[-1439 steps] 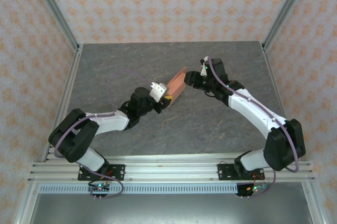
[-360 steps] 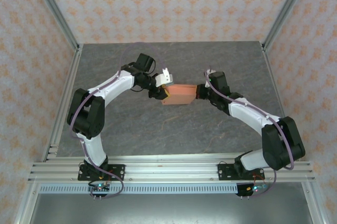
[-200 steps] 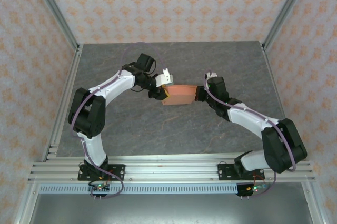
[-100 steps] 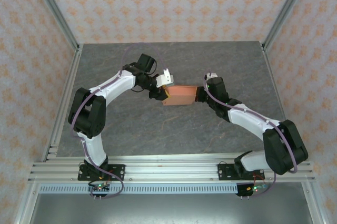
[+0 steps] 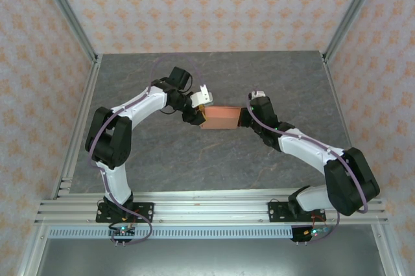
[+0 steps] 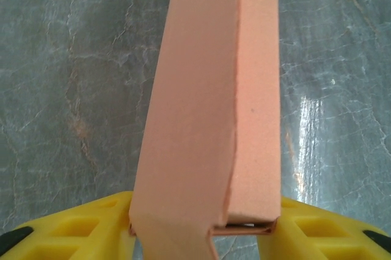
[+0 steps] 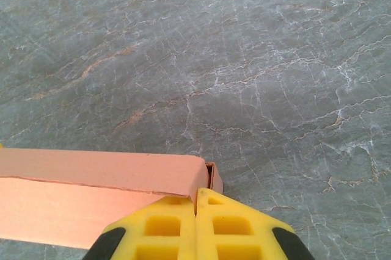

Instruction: Fold the paper box

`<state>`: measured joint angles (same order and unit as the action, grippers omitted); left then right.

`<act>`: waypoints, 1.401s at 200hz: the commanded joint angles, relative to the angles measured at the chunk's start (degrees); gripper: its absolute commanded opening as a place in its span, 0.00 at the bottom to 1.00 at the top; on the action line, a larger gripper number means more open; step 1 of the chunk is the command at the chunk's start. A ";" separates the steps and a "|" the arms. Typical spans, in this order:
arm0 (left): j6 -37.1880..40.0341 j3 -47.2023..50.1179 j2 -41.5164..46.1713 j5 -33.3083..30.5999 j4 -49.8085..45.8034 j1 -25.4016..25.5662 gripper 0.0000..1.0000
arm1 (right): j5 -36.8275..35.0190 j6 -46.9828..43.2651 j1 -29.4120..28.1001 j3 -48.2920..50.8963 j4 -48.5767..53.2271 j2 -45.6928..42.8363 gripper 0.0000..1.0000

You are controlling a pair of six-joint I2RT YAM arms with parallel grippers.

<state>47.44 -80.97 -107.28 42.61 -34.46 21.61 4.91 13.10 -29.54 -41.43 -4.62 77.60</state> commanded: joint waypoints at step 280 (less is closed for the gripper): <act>-20.93 7.79 14.93 -10.75 6.03 -1.05 0.56 | -7.06 -0.01 -3.54 -9.45 16.41 2.44 0.00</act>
<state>31.66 -72.99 -93.71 37.89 -29.91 18.96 -0.27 13.69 -32.73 -49.50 9.72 79.35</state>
